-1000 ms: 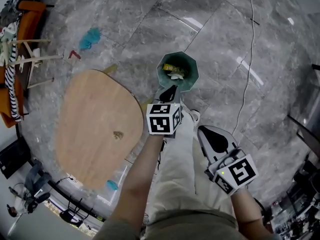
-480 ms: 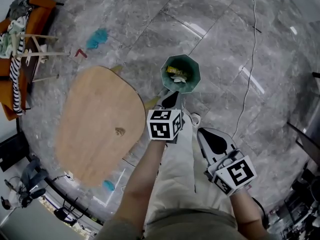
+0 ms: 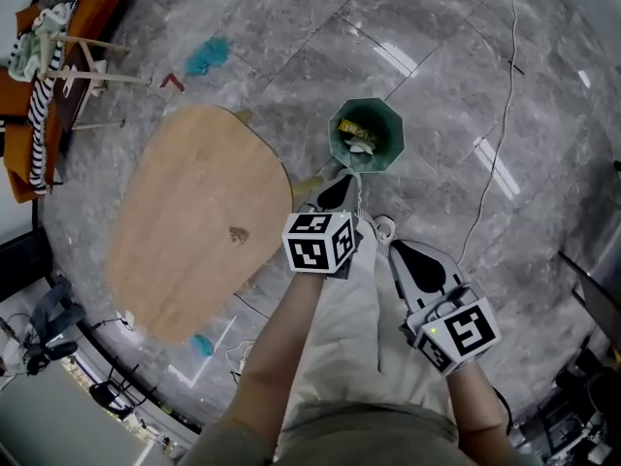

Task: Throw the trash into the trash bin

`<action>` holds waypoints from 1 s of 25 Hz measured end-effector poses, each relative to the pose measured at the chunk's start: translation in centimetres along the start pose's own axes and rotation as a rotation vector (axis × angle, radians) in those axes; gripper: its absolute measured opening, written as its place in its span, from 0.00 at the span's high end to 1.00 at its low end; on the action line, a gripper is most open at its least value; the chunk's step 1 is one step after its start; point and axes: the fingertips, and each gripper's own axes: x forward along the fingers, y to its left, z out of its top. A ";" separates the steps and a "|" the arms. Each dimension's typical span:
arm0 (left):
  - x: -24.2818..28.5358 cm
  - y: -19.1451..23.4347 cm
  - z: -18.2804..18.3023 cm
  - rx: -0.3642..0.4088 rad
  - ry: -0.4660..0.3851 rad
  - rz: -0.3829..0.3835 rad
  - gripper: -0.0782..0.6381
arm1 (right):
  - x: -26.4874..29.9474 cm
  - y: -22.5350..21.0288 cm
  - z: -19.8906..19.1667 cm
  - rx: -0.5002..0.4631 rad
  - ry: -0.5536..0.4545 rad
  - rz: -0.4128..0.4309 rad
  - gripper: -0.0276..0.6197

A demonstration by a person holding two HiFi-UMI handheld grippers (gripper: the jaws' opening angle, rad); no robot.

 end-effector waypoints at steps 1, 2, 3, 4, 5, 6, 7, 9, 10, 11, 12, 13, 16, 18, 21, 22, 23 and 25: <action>-0.4 0.4 -0.1 -0.008 -0.007 0.009 0.88 | 0.1 0.2 -0.1 -0.006 0.002 0.005 0.95; -0.7 0.7 -0.2 -0.015 -0.015 0.017 0.88 | 0.3 0.4 -0.3 -0.011 0.004 0.011 0.95; -1.1 1.2 -0.3 -0.023 -0.022 0.025 0.88 | 0.4 0.6 -0.5 -0.016 0.008 0.017 0.95; -1.5 1.6 -0.5 -0.033 -0.029 0.033 0.88 | 0.6 0.9 -0.7 -0.021 0.012 0.023 0.95; -2.0 2.1 -0.7 -0.045 -0.035 0.042 0.88 | 0.8 1.3 -0.9 -0.026 0.018 0.029 0.95; -2.6 2.6 -1.0 -0.058 -0.041 0.051 0.88 | 0.9 1.6 -1.0 -0.032 0.023 0.035 0.95; -3.1 3.1 -1.2 -0.071 -0.046 0.061 0.88 | 1.0 2.0 -1.2 -0.038 0.027 0.042 0.95; -4.3 4.1 -1.8 -0.096 -0.056 0.082 0.88 | 1.3 2.8 -1.5 -0.051 0.035 0.054 0.95; -4.8 4.6 -2.1 -0.107 -0.061 0.093 0.88 | 1.4 3.1 -1.6 -0.057 0.039 0.061 0.95; -5.4 5.2 -2.4 -0.118 -0.066 0.103 0.88 | 1.6 3.5 -1.8 -0.063 0.042 0.067 0.95; -6.0 5.7 -2.6 -0.129 -0.070 0.113 0.88 | 1.8 3.9 -1.9 -0.070 0.045 0.075 0.95; -6.5 6.2 -2.8 -0.139 -0.075 0.122 0.88 | 2.1 4.3 -2.0 -0.077 0.049 0.083 0.95; -7.9 7.7 -3.4 -0.167 -0.092 0.146 0.88 | 3.0 5.3 -2.4 -0.096 0.064 0.101 0.95; -8.8 8.8 -3.7 -0.186 -0.104 0.161 0.88 | 3.6 5.8 -2.7 -0.101 0.075 0.108 0.95; -10.2 10.3 -4.3 -0.206 -0.115 0.189 0.88 | 4.5 6.9 -3.3 -0.112 0.096 0.125 0.95; -10.7 10.9 -4.5 -0.212 -0.120 0.197 0.88 | 4.8 7.4 -3.5 -0.119 0.104 0.132 0.95; -11.2 11.4 -4.6 -0.219 -0.125 0.204 0.88 | 5.2 7.9 -3.7 -0.127 0.113 0.140 0.95; -12.1 12.4 -5.0 -0.234 -0.137 0.217 0.88 | 5.9 8.8 -4.0 -0.142 0.125 0.152 0.95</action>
